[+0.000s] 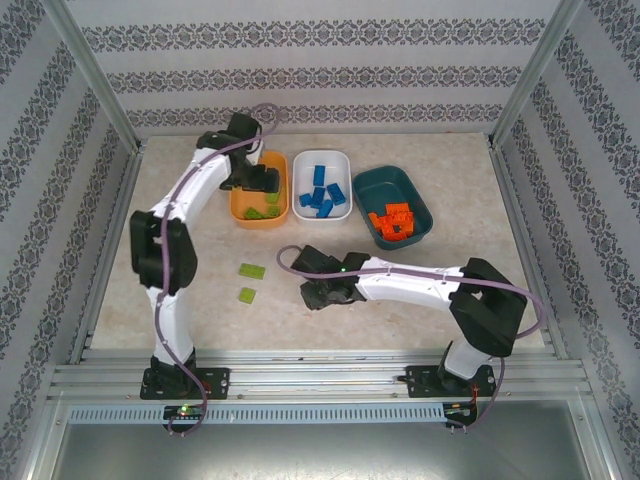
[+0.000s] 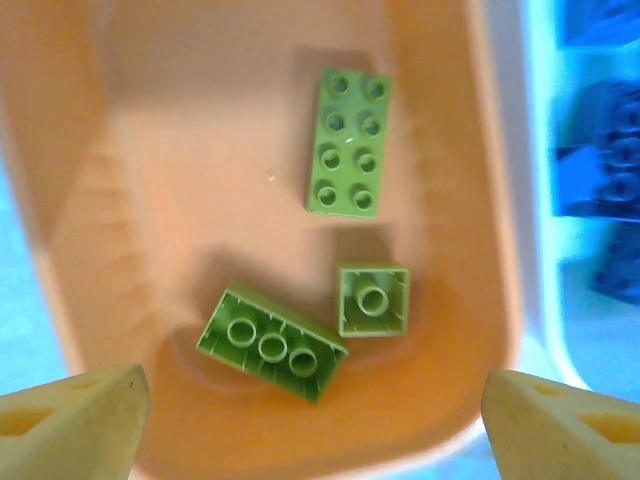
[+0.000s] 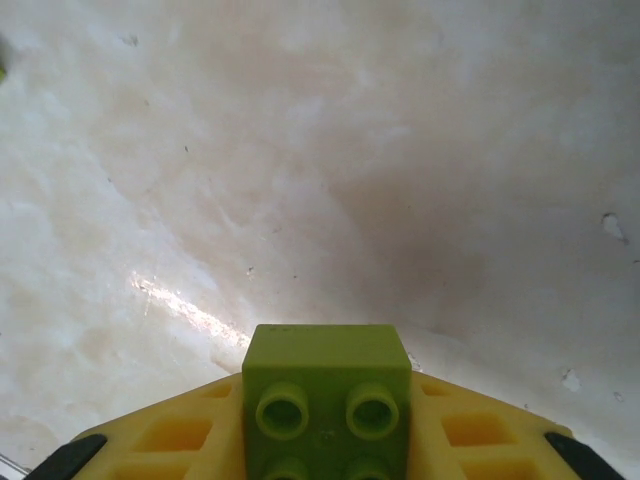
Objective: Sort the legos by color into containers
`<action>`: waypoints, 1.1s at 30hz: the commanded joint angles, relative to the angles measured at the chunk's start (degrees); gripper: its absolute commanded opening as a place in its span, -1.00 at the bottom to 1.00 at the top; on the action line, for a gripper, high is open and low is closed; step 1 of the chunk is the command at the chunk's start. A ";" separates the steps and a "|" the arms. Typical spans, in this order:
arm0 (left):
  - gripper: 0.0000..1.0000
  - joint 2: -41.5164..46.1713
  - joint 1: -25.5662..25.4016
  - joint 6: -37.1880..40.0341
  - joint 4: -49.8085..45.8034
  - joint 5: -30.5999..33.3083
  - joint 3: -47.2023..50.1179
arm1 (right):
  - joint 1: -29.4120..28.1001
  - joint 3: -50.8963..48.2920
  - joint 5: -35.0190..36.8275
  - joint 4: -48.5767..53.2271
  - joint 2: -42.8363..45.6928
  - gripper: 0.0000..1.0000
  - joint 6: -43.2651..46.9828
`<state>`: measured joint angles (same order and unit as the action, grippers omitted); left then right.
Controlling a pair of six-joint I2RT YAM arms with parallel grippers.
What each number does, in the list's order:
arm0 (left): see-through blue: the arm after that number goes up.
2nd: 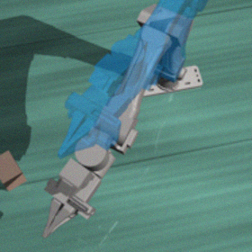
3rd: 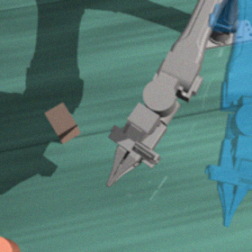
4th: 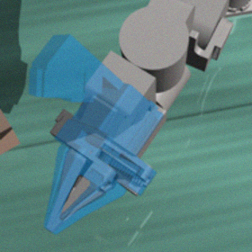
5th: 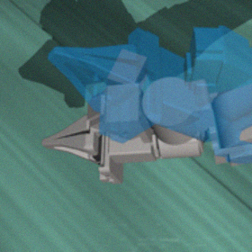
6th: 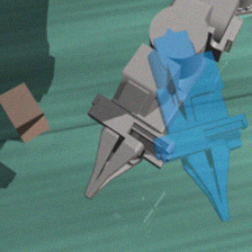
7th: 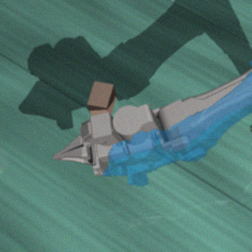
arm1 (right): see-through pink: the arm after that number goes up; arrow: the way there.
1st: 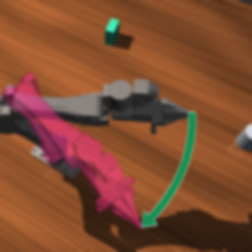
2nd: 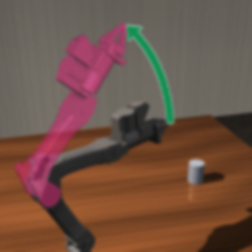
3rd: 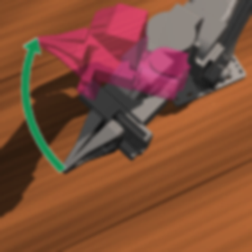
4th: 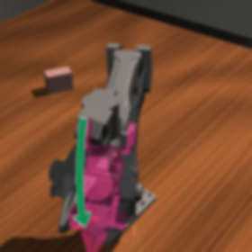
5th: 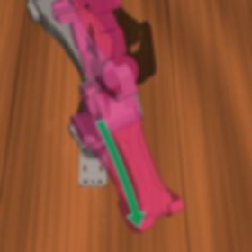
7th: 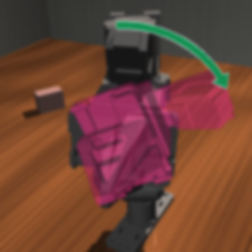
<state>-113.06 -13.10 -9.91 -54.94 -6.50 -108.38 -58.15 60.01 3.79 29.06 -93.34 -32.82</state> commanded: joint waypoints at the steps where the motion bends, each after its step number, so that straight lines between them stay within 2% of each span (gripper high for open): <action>1: 0.76 10.36 0.36 -2.51 2.10 -3.08 5.34 | 1.55 -1.58 -2.62 -2.30 3.41 -0.32 -1.92; 6: 0.80 25.25 0.36 -5.29 5.21 -6.85 19.85 | 4.53 -0.73 -4.10 -2.23 6.25 -0.31 -1.45; 9: 0.84 33.95 0.36 -6.08 6.79 -6.50 29.82 | 6.74 2.35 -4.92 -0.37 7.15 -0.31 0.36; 14: 0.99 43.46 0.36 -3.08 6.22 -7.46 41.14 | 10.14 9.42 -5.29 3.83 8.55 -0.30 3.91; 19: 1.00 49.57 0.40 0.20 10.40 -8.26 50.96 | 13.96 14.15 -7.33 5.33 10.82 -0.30 4.98; 23: 1.00 53.26 0.37 0.74 14.94 -5.53 57.76 | 17.30 16.31 -9.60 4.59 12.99 -0.29 3.77; 28: 1.00 53.91 0.34 1.03 15.65 -0.90 58.90 | 21.58 18.76 -12.21 2.30 13.49 -0.26 1.44; 33: 1.00 54.91 0.22 1.36 15.43 -0.76 59.47 | 25.48 21.54 -17.33 -1.92 9.51 -0.26 -3.49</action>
<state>-59.59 -13.10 -10.11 -41.39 -8.84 -49.45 -34.04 79.22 -9.30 30.70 -81.41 -32.67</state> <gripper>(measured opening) 0.998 0.370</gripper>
